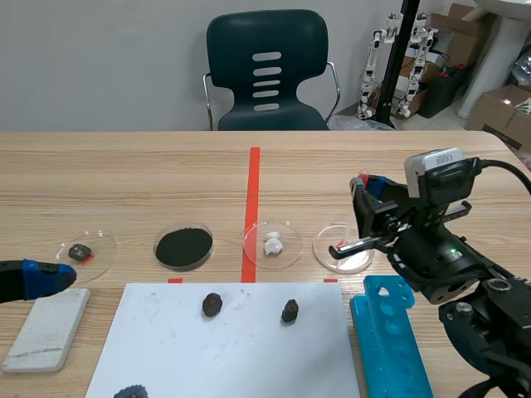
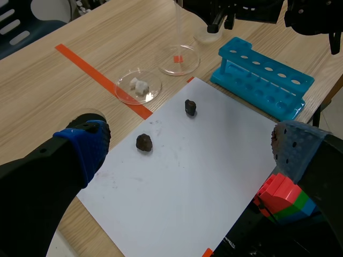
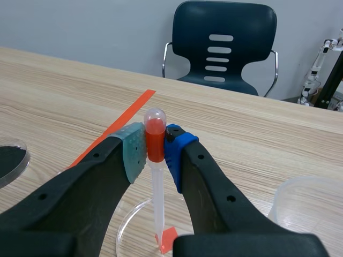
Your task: Draw acid from the petri dish
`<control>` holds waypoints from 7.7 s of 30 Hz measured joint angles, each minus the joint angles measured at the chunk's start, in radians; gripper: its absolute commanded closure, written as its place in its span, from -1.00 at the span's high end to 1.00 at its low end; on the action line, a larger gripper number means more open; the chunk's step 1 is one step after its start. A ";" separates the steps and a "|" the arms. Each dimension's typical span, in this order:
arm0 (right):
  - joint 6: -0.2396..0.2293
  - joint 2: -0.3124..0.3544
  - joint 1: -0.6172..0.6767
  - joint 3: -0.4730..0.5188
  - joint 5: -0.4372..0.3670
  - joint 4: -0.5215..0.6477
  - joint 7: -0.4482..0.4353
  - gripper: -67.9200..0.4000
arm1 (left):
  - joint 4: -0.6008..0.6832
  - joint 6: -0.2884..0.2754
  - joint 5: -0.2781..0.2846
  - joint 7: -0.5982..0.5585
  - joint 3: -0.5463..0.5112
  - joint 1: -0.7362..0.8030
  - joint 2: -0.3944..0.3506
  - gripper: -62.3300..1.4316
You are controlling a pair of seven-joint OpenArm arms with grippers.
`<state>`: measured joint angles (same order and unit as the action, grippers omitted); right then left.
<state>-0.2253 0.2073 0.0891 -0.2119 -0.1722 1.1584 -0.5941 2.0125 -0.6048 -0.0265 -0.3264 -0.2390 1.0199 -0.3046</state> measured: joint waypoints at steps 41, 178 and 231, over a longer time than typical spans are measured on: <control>0.000 -0.002 -0.003 0.000 0.014 0.000 0.008 -0.71 | 0.000 0.000 0.000 0.000 0.000 0.000 0.000 1.00; -0.188 0.116 1.060 0.422 -0.001 1.048 0.004 -0.60 | 0.000 0.000 0.000 0.000 0.000 0.000 0.000 1.00; -0.273 0.067 1.067 0.468 0.000 1.048 -0.008 -0.60 | 0.000 0.000 0.000 0.000 0.000 0.000 0.000 1.00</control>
<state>-0.4984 0.2745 1.1557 0.2562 -0.1726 2.2059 -0.6022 2.0125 -0.6048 -0.0265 -0.3264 -0.2390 1.0195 -0.3046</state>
